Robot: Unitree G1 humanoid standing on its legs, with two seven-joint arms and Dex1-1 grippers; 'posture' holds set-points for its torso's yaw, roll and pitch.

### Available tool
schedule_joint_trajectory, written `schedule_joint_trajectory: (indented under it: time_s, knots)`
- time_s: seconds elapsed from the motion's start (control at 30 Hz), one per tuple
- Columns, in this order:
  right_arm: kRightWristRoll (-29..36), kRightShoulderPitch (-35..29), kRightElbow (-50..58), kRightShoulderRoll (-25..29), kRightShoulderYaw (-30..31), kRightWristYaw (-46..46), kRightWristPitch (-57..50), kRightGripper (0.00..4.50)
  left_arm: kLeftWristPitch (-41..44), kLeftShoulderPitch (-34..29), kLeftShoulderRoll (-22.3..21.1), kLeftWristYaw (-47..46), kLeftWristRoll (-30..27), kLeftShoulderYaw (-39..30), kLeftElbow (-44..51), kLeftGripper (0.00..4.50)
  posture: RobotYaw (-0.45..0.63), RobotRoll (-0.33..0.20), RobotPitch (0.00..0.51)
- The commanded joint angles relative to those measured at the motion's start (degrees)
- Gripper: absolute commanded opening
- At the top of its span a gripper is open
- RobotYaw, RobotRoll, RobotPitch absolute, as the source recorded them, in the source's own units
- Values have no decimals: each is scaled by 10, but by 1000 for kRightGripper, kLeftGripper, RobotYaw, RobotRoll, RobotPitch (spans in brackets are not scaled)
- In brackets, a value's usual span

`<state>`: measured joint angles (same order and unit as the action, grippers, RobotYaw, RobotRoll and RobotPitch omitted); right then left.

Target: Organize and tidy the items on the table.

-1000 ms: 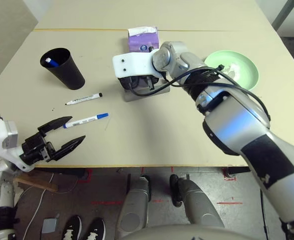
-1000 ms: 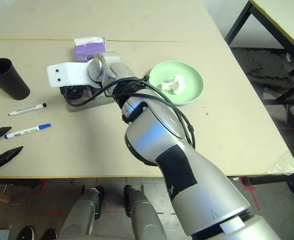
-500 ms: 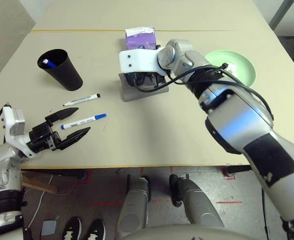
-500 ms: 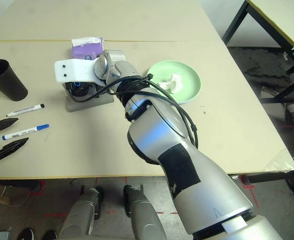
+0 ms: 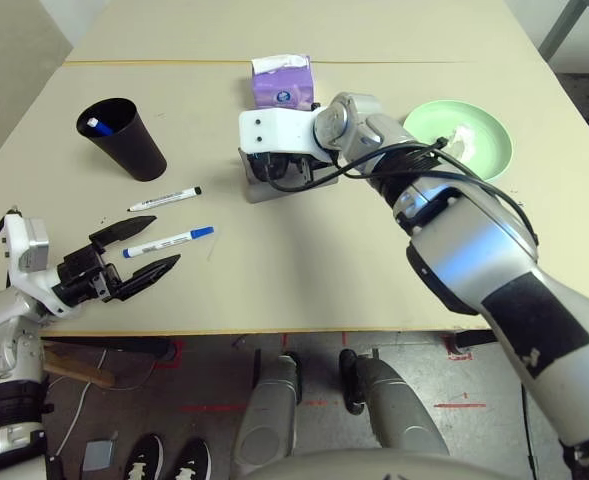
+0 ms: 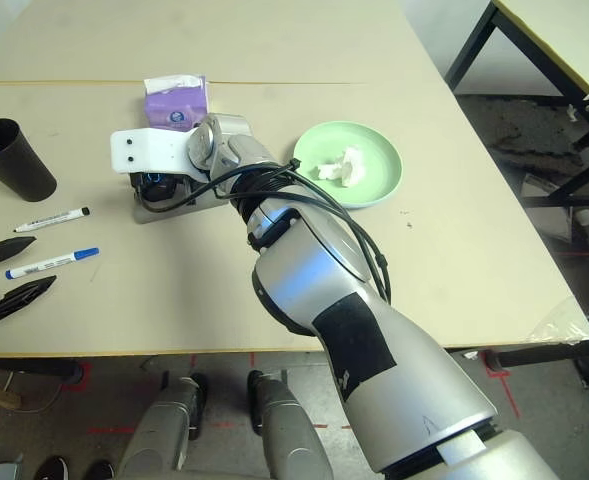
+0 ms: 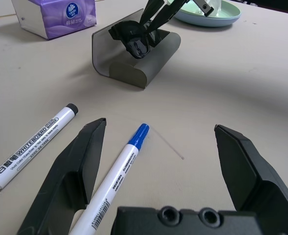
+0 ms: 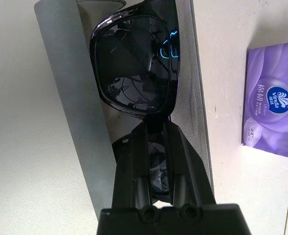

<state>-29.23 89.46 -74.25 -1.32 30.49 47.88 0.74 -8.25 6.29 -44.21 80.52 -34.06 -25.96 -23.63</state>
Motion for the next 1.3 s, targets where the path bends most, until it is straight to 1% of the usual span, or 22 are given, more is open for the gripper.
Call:
schedule_joint_trajectory:
  time_s: [0.03, 0.43, 0.7, 0.77, 0.8, 0.97, 1.03, 1.1, 1.13, 1.3]
  knots:
    - [-2, -15, 5, -3, -1, 17, -1, 151, -1, -10, -6, 1, 2, -5, 7, 4500, 98, 0, 260]
    - [-9, -24, 9, -10, 2, 18, 2, 150, -1, -12, 1, -10, -1, -4, 23, 4500, 110, 0, 257]
    - [-15, -32, 12, -10, 6, 37, 12, 150, -5, -12, 2, -13, 1, -4, 22, 4500, 113, 0, 253]
    - [-15, -33, 14, -10, 4, 40, 13, 915, -7, -10, 2, -13, 1, -4, 20, 4500, 109, 0, 252]
    - [-16, -33, 14, -10, 4, 41, 14, 1181, -7, -8, 2, -13, 2, -3, 18, 4500, 108, 0, 252]
    - [-17, -33, 16, -5, 0, 42, 15, 2866, -11, 0, 1, -12, 5, -1, 10, 4500, 99, 0, 250]
    - [-17, -32, 16, -2, -1, 41, 15, 3448, -13, 3, 1, -13, 6, 1, 7, 4500, 95, 0, 249]
    - [-16, -31, 16, 1, -3, 43, 14, 4205, -14, 7, 2, -13, 8, 3, 4, 4500, 89, 0, 247]
    - [-15, -30, 17, 2, -4, 45, 13, 4453, -15, 9, 2, -12, 9, 4, 1, 4500, 87, 0, 247]
    - [-10, -24, 19, 10, -10, 57, 9, 4486, -21, 25, 4, -10, 15, 9, -19, 4500, 64, 0, 240]
